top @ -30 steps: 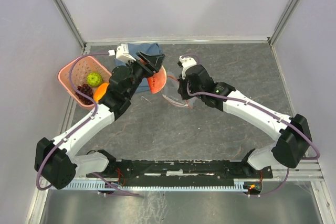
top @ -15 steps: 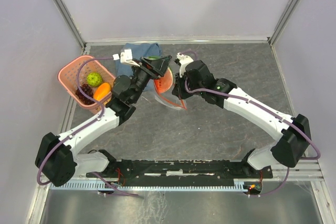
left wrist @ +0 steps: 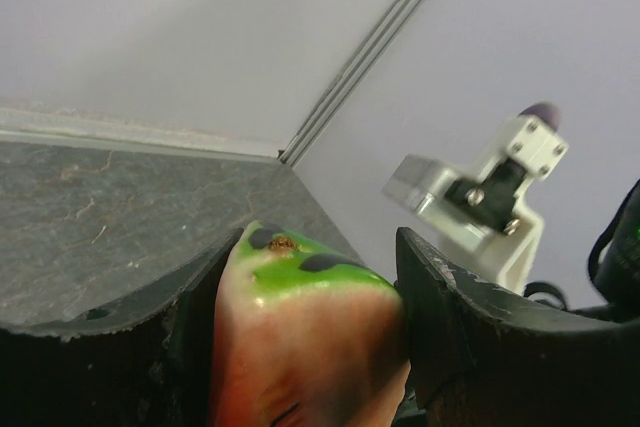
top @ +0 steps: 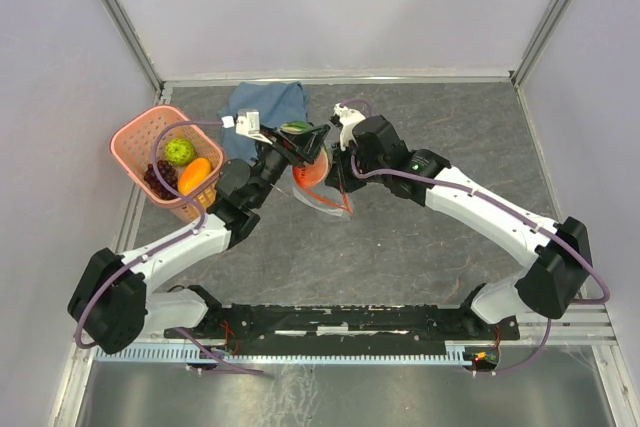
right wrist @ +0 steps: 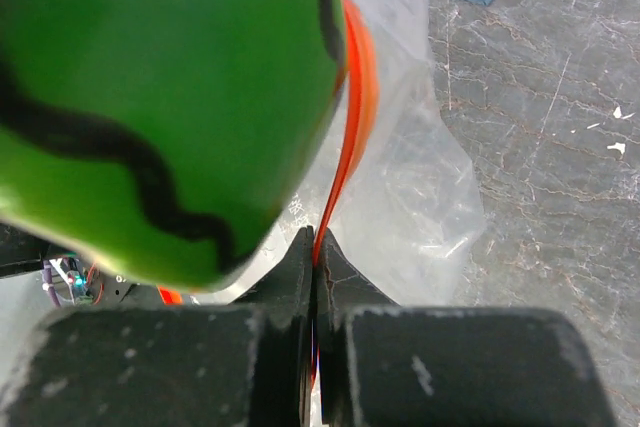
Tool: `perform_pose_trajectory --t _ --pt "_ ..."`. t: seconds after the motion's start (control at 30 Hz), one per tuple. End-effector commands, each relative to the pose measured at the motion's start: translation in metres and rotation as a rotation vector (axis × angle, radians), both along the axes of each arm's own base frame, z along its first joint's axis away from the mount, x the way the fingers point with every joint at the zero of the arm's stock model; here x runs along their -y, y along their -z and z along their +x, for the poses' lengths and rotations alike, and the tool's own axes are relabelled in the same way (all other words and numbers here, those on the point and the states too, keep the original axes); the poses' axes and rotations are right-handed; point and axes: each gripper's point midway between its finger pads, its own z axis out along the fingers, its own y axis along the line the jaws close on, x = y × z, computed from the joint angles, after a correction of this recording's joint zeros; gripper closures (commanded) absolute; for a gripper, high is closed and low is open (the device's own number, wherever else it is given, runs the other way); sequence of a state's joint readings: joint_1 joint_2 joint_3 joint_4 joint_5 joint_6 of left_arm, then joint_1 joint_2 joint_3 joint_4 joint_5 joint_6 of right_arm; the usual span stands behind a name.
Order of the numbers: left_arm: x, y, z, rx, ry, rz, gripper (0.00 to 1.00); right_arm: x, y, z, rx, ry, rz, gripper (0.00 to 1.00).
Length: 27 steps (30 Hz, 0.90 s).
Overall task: Place the food in the zip-top bag and seal the zipper
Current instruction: Place the fake fruit in the zipper food storage bag.
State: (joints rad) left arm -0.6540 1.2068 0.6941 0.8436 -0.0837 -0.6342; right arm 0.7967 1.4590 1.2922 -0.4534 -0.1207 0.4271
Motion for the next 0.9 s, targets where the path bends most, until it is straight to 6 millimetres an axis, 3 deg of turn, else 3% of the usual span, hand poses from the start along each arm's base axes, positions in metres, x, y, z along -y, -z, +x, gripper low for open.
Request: perform_pose_trajectory --t 0.0,0.27,0.57,0.73,0.87 --pt "0.002 0.0 -0.006 0.075 0.009 0.034 0.91 -0.01 -0.034 0.005 0.049 -0.011 0.085 0.98" --pt "0.002 0.025 -0.004 0.054 -0.002 0.121 0.69 -0.008 -0.041 0.006 0.067 -0.011 0.107 0.98" --pt "-0.001 0.029 -0.004 0.033 -0.011 0.178 0.23 0.0 -0.04 0.01 0.087 0.013 0.095 0.98" --pt "-0.008 0.03 -0.002 0.006 -0.05 0.185 0.09 0.003 -0.041 0.011 0.098 0.02 0.094 0.98" --pt "-0.008 0.027 -0.001 -0.015 -0.047 0.183 0.05 0.005 -0.041 0.014 0.102 0.029 0.094 0.98"
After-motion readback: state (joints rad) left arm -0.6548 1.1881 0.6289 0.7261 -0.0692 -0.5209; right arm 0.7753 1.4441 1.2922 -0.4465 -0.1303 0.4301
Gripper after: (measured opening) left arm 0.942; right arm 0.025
